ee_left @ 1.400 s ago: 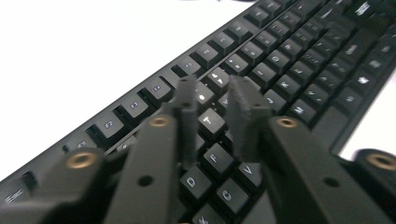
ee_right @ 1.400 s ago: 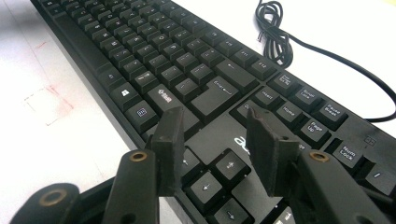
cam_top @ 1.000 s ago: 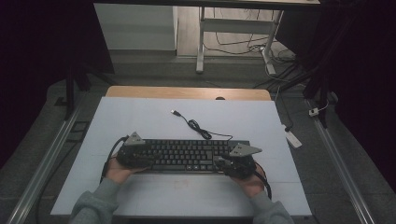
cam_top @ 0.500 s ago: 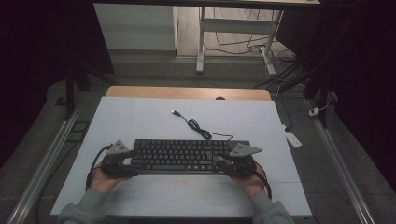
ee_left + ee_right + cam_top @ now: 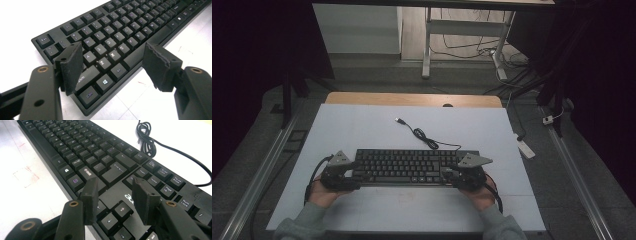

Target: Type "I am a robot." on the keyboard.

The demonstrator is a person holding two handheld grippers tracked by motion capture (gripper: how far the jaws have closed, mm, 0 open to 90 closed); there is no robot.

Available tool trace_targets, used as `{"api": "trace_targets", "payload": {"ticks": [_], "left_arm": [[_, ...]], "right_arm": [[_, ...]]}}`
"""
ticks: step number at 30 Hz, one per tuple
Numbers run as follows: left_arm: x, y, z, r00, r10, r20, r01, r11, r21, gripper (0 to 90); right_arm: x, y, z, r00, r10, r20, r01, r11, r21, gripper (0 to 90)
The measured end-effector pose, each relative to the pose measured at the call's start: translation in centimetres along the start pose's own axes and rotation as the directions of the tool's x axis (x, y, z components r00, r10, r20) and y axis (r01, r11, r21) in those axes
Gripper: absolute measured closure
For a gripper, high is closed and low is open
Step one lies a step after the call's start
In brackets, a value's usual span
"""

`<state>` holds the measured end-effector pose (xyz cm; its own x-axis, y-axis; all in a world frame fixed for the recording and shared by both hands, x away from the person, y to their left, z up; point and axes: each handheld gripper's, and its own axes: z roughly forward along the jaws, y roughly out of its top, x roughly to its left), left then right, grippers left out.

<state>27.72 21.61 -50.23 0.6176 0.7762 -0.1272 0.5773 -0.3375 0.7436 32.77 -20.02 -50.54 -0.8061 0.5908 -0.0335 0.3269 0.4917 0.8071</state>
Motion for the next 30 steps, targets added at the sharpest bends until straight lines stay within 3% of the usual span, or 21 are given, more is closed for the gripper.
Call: {"api": "trace_targets", "payload": {"ticks": [10, 16, 22, 30], "left_arm": [[0.0, 0.0, 0.2, 1.0, -0.001, -0.002, 0.001, 1.0, 0.004, 33.0], [-0.1, 0.0, 0.2, 1.0, 0.004, -0.003, -0.004, 1.0, 0.005, 32.9], [-0.1, 0.0, 0.3, 1.0, 0.005, -0.003, -0.005, 1.0, 0.007, 32.9], [-0.2, 0.0, 0.4, 1.0, 0.009, -0.002, -0.009, 0.9999, 0.014, 32.8]], "right_arm": [[0.3, 0.7, 0.1, 0.9999, 0.001, -0.017, -0.001, 1.0, -0.021, 59.2], [0.8, 1.8, 0.4, 0.9984, -0.007, -0.057, 0.004, 0.999, -0.042, 72.7], [2.0, 3.1, 1.8, 0.9924, -0.05, -0.113, 0.049, 0.999, -0.01, 89.6], [3.3, 4.6, 4.5, 0.9859, -0.071, -0.151, 0.075, 0.997, 0.016, 89.9]]}}
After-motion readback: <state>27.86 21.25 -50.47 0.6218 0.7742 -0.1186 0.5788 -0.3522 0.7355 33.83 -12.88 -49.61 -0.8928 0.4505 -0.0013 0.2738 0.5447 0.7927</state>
